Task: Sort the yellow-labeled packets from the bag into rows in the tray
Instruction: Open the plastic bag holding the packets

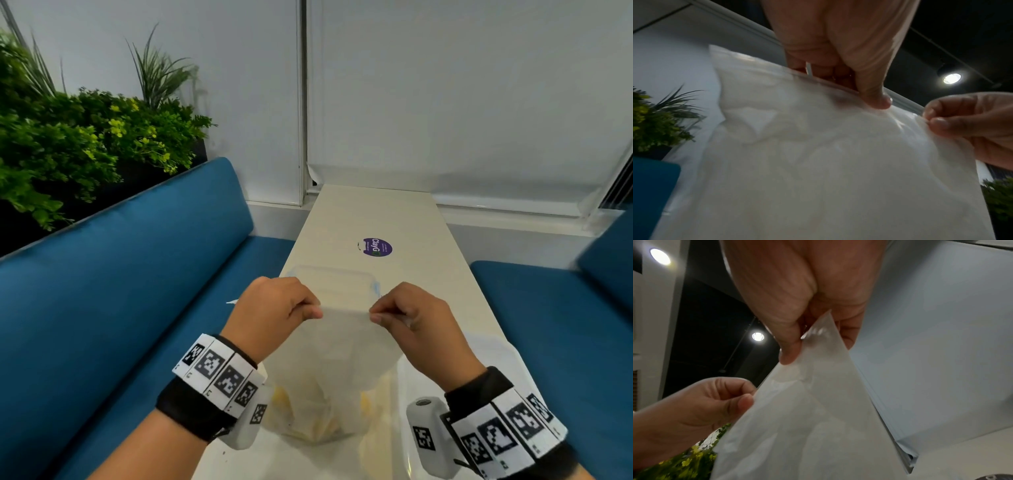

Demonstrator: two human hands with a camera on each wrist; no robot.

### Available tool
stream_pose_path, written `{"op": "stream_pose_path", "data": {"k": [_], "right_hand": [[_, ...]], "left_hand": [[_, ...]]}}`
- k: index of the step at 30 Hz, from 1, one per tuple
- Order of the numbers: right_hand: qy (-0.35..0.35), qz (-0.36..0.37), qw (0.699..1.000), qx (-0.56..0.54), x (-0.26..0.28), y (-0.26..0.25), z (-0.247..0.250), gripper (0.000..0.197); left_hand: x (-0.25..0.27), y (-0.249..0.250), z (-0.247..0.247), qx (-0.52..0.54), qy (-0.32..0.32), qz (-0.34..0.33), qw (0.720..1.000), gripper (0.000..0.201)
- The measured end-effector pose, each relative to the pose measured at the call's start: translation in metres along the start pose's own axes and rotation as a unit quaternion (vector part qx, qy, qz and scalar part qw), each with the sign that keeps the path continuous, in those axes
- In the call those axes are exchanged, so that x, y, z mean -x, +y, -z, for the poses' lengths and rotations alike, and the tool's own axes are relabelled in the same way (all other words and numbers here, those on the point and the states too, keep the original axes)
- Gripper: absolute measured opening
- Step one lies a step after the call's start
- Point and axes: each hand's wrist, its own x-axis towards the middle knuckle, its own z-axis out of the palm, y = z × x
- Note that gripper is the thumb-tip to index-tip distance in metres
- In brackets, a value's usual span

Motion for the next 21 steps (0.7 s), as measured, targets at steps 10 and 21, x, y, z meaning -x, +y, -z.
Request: {"op": "stream_pose_path", "data": {"k": [10, 21], "right_hand": [[0.055, 0.115, 0.99, 0.063, -0.005, -0.012, -0.011, 0.016], [0.091, 0.131, 0.986, 0.052, -0.009, -0.022, -0.011, 0.022]], "left_hand": [[0.002, 0.01, -0.002, 0.012, 0.036, -0.058, 0.998, 0.029], [0.0, 0.01, 0.005, 0.006, 0.047, -0.016, 0.999, 0.025]]}}
